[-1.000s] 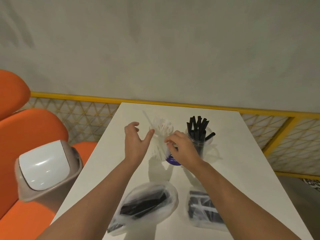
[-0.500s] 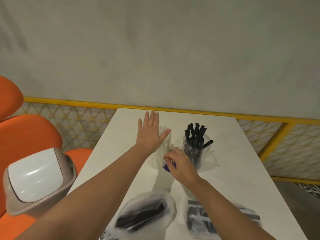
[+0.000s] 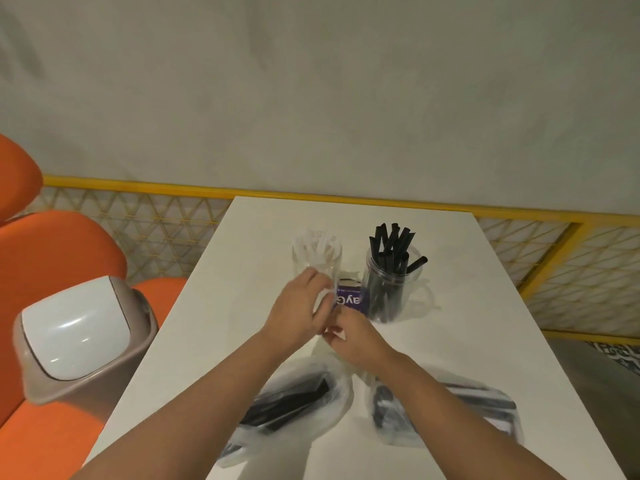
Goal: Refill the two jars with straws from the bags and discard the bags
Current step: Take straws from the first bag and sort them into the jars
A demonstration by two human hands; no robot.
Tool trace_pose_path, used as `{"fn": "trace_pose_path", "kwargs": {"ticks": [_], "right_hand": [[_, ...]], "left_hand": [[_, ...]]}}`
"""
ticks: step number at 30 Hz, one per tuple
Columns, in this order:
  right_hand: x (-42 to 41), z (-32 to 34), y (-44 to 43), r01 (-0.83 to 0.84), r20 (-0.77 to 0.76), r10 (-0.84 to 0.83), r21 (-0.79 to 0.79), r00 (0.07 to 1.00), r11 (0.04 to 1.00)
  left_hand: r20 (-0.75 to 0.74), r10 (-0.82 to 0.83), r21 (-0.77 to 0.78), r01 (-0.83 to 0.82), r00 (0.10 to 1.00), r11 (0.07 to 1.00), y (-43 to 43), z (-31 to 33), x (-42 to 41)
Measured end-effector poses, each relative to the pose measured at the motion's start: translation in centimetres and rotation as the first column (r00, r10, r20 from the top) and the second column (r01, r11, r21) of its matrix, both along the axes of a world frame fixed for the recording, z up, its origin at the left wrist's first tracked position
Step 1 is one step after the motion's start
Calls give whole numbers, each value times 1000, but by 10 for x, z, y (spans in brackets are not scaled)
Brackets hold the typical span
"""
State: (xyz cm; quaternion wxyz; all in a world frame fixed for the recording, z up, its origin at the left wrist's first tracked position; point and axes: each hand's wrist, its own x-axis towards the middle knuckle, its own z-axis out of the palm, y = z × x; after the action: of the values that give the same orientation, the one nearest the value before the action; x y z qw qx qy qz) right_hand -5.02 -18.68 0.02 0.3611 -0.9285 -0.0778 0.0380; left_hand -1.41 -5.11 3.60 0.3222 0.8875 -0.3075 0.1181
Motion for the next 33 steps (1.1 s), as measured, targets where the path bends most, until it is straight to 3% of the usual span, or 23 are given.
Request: {"fn": "trace_pose_path", "kwargs": {"ticks": [2, 4, 6, 10, 12, 15, 20, 22, 24, 26, 29, 33], "right_hand": [[-7, -18, 3, -52, -104, 45, -65, 994, 997], [-17, -35, 5, -76, -231, 28, -199, 973, 977], [-28, -46, 6, -99, -311, 2, -299, 950, 949], [-38, -57, 11, -80, -334, -16, -271, 943, 959], [-37, -60, 15, -49, -351, -40, -240, 936, 970], [-32, -63, 19, 139, -375, -185, -147, 909, 979], [-26, -62, 14, 272, -362, -321, -181, 875, 945], [-23, -58, 15, 401, -413, -350, 39, 841, 915], [-21, -50, 16, 516, -512, -323, 295, 796, 804], [-21, -41, 14, 558, -564, -274, 423, 779, 714], [-20, -39, 13, 558, -581, -258, 423, 772, 714], [-18, -45, 11, 567, -619, -264, 362, 740, 740]], "left_hand": [[-249, -53, 121, 86, 967, 989, 13, -27, -22], [-365, -17, 324, 144, 931, 935, 28, -54, -37], [-399, 53, 506, 172, 915, 845, 41, -74, -47], [-323, 137, 602, 92, 936, 793, 61, -97, -55], [-235, 135, 608, 37, 963, 793, 65, -105, -58], [-176, 136, 558, -15, 975, 830, 66, -112, -68], [-101, 62, 421, -14, 993, 907, 66, -116, -74], [-90, 52, 370, -15, 995, 929, 65, -119, -74], [-112, 36, 331, 4, 993, 944, 64, -120, -75], [-146, 77, 313, -28, 986, 949, 63, -118, -74], [-175, 161, 317, -99, 971, 943, 62, -113, -68], [-291, 149, 377, -30, 945, 926, 60, -109, -56]]}}
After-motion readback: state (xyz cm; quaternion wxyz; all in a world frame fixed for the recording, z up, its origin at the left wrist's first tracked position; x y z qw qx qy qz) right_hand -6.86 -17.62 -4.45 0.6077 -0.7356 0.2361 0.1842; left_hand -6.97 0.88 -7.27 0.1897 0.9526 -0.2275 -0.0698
